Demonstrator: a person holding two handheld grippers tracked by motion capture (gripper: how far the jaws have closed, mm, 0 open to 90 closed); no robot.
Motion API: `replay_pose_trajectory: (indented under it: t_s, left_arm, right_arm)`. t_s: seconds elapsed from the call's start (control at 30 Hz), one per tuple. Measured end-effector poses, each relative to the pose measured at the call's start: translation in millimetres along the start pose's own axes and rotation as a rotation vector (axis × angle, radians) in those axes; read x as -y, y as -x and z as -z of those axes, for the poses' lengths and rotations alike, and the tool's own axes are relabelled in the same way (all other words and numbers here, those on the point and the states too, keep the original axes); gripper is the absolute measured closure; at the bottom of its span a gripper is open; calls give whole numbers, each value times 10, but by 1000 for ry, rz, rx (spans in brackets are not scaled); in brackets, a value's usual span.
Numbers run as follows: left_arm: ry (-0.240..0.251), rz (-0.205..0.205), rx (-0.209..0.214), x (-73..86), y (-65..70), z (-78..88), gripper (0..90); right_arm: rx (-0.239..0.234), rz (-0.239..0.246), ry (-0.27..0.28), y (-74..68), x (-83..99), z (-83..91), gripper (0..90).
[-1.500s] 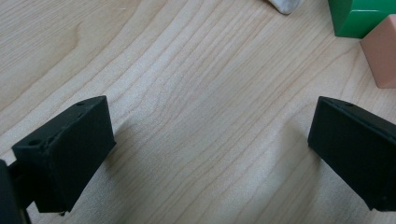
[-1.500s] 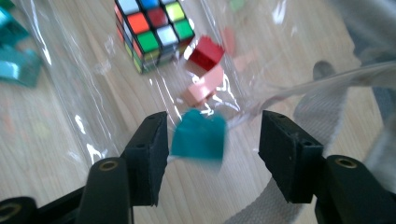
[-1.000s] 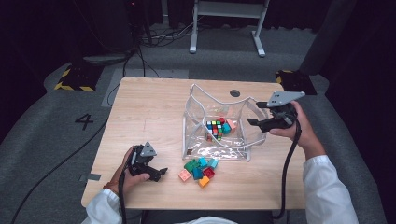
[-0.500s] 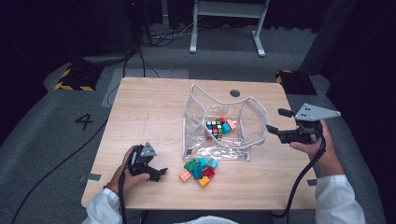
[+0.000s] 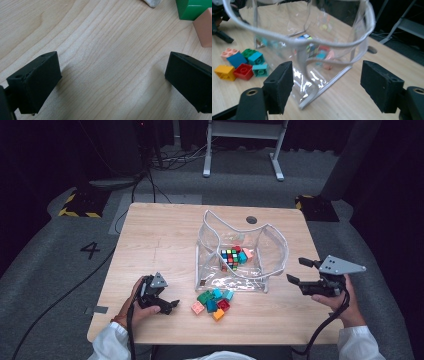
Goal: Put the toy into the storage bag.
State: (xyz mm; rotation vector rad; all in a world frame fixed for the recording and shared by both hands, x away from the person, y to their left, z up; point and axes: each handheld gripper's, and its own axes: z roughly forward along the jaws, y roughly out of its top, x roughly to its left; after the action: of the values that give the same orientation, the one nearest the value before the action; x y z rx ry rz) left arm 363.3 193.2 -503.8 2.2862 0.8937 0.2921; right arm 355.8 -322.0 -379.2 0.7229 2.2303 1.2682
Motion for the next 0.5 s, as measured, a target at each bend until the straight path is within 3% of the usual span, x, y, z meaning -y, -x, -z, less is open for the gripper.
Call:
replay_pose_trajectory:
  t_s: [0.1, 0.2, 0.4, 0.5]
  left_arm:
    - [0, 0, 0, 0, 0, 1, 4]
    - [0, 0, 0, 0, 0, 1, 4]
    - [-1, -1, 1, 0, -1, 1, 4]
    - [-3, 0, 2, -1, -1, 2, 4]
  right_arm:
    - [-36, -22, -5, -77, 145, -67, 274]
    - [-57, -2, -44, -173, 271, -139, 278]
    - [-138, 0, -66, -397, 470, -349, 310]
    - [-159, 23, -90, -515, 516, -493, 352]
